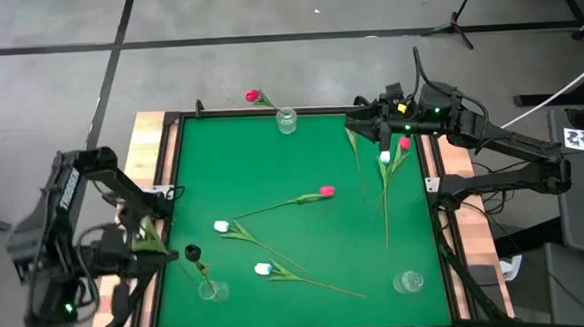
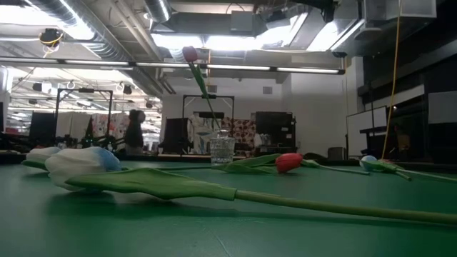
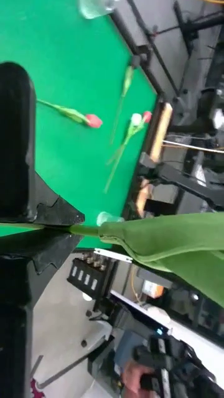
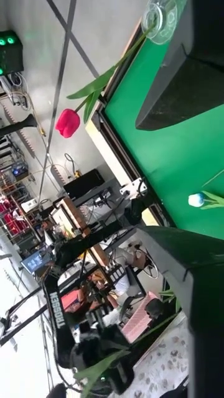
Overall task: Sort flowers into vase by color
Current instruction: Put the left black flower into the bottom left transparent vase
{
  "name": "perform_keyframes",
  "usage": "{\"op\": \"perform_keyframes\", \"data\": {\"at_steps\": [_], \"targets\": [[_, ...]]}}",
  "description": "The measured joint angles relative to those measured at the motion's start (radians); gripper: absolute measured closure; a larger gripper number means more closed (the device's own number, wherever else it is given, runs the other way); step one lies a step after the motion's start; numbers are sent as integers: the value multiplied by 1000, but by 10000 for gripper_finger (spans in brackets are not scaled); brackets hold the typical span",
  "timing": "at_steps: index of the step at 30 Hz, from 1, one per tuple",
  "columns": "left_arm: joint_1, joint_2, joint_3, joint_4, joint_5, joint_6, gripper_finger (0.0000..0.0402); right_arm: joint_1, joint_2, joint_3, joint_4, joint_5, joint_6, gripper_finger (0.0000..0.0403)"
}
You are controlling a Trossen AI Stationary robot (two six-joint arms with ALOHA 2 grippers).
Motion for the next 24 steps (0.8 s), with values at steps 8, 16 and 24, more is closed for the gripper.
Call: {"op": "perform_keyframes", "data": {"at_steps": [8, 16, 24], "targets": [[0, -122, 0, 279, -73, 443, 398, 0, 0, 0, -1, 10, -2, 139], [86, -232, 1, 790, 277, 1169, 398, 0, 0, 0, -2, 28, -2, 139], [257, -265, 1, 915, 875, 1549, 398, 0, 0, 0, -44, 73, 12, 139]]}}
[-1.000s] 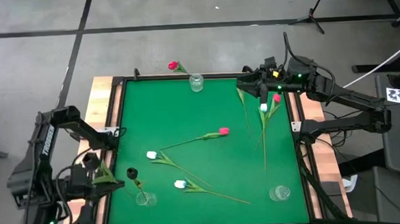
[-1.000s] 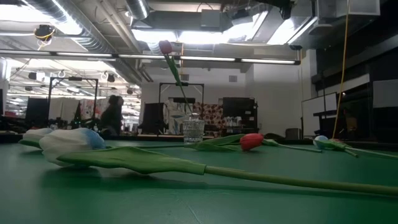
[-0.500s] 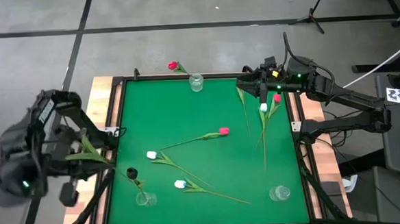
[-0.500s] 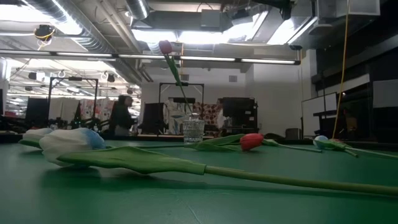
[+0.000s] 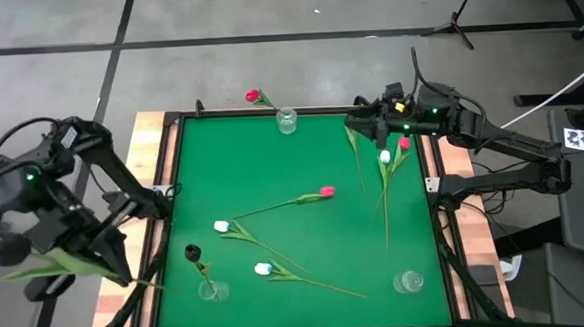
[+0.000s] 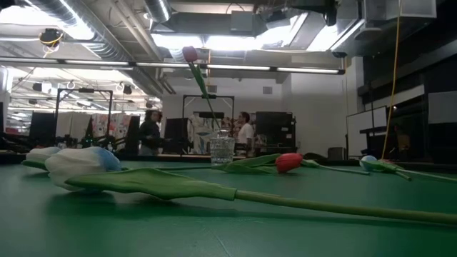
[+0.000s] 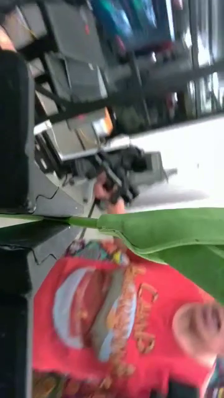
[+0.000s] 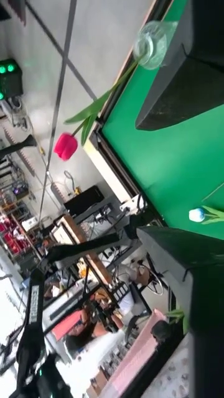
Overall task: Sort flowers into vase by color
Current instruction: Put the left black flower into the bottom left transparent vase
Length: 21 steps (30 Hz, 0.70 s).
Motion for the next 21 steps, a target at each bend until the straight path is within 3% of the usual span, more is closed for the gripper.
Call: {"op": "perform_keyframes", "data": {"at_steps": [3, 7, 12, 21], "targets": [[60, -1, -12, -31, 110, 6, 398, -1, 0, 0, -9, 15, 11, 139], [151, -24, -126, -28, 204, -11, 398, -1, 0, 0, -9, 15, 14, 139], [237, -98, -368, 186, 354, -92, 398, 0, 0, 0, -12, 15, 40, 139], [255, -354, -817, 582, 371, -176, 398, 0, 0, 0, -86, 35, 39, 139]]}}
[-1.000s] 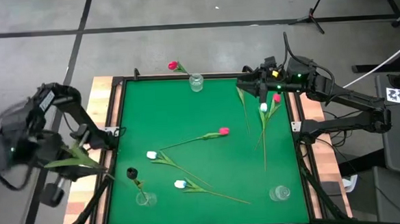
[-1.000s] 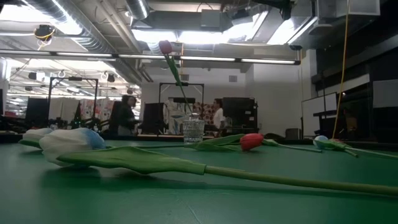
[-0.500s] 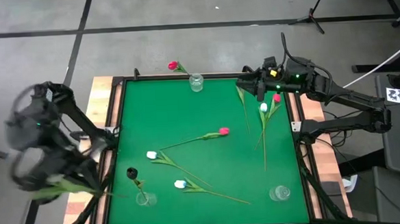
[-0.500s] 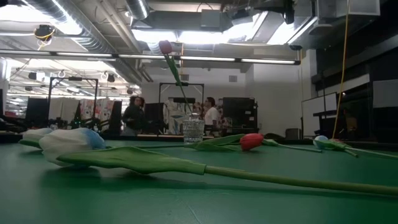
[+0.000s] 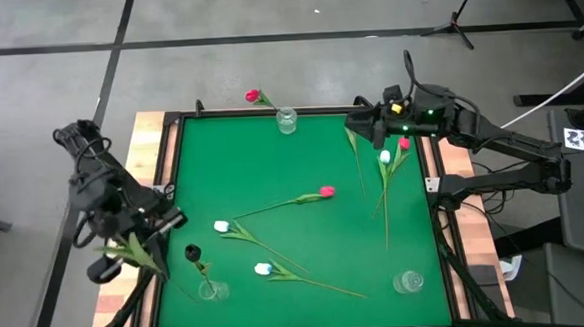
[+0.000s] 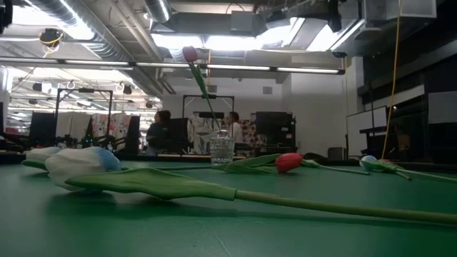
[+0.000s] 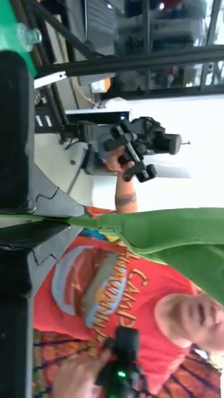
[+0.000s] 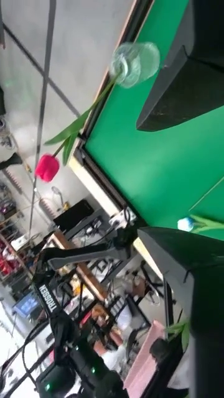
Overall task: Sort flowers into vase by color
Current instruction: Put the left black flower into the bottom left transparent vase
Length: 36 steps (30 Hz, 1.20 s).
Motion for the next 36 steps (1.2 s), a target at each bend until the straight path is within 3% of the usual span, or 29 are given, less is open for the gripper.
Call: {"op": "perform_keyframes", "data": {"at_steps": [8, 12, 22, 31, 36], "targets": [[-13, -132, -239, 171, -64, -48, 398, 0, 0, 0, -28, -1, 0, 139], [-26, -132, -295, 131, -135, -84, 398, 0, 0, 0, -29, -1, -3, 139], [-69, -132, -346, 127, -197, -121, 398, 0, 0, 0, -50, -1, -9, 139], [-244, -131, -346, 23, -514, -112, 398, 0, 0, 0, -50, -1, -9, 139], [-309, -121, -346, 22, -592, -109, 398, 0, 0, 0, -50, -1, -9, 139]]}}
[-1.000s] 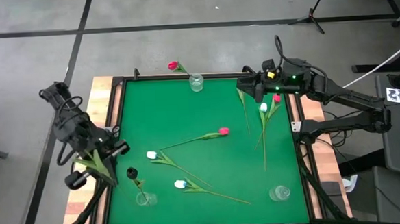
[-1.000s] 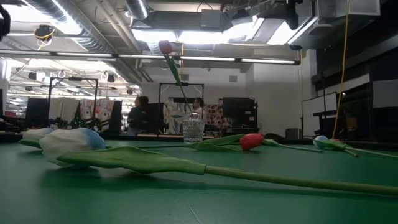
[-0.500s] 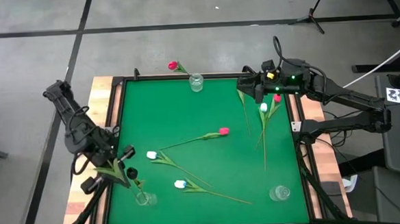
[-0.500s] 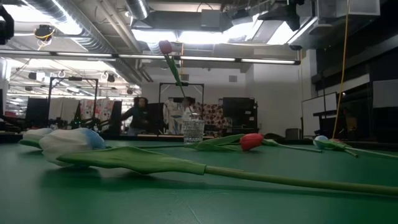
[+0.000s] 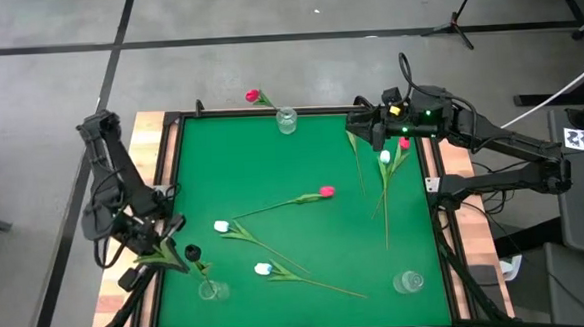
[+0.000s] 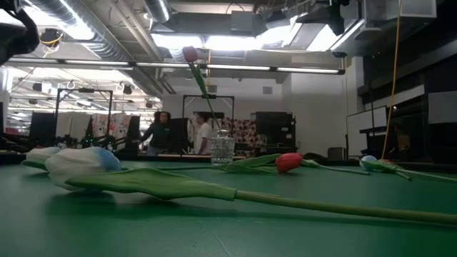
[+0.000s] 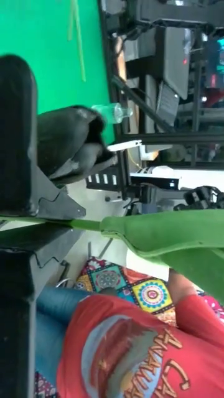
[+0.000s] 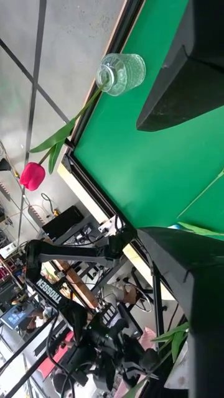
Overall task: Sort flowers into vase by color
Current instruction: Put the left black flower into the bottom left transparent vase
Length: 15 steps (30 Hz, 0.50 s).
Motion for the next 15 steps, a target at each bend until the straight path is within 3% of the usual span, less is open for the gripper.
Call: {"op": "perform_keyframes", "data": {"at_steps": [8, 15], "targets": [[-36, 22, -3, -13, -43, -56, 398, 0, 0, 0, 2, 1, 0, 139], [-38, 5, -135, 182, -46, -51, 398, 0, 13, 0, 4, 8, 0, 139]]}}
